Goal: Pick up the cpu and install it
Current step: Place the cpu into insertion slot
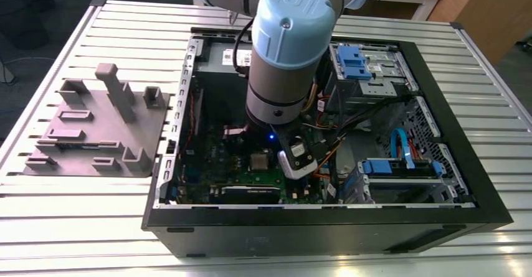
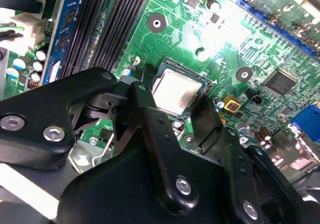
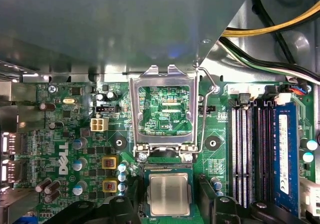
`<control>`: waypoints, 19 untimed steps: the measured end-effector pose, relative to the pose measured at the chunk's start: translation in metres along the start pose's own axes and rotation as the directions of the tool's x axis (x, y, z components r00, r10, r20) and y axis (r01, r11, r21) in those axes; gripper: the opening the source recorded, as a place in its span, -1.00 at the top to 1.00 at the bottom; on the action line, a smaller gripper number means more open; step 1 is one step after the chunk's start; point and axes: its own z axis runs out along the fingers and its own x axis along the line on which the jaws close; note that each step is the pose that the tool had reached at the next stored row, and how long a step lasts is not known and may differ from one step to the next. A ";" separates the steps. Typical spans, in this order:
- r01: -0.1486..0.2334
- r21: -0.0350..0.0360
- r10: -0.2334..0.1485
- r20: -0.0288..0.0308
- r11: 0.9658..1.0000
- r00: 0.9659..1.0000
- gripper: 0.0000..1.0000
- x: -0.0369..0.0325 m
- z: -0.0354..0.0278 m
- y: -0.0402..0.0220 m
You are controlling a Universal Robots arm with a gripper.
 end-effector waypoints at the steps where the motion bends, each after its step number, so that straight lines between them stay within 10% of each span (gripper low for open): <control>1: 0.000 0.000 0.000 0.000 1.000 1.000 -0.12 0.0000 0.0001 0.0000; 10: 0.000 0.000 0.000 0.000 1.000 1.000 -0.02 -0.0005 0.0001 0.0000; 15: -0.001 0.001 0.001 -0.025 1.000 1.000 -0.02 -0.0026 -0.0072 0.0005; 19: -0.001 0.001 0.001 -0.026 1.000 1.000 -0.02 -0.0027 -0.0068 0.0004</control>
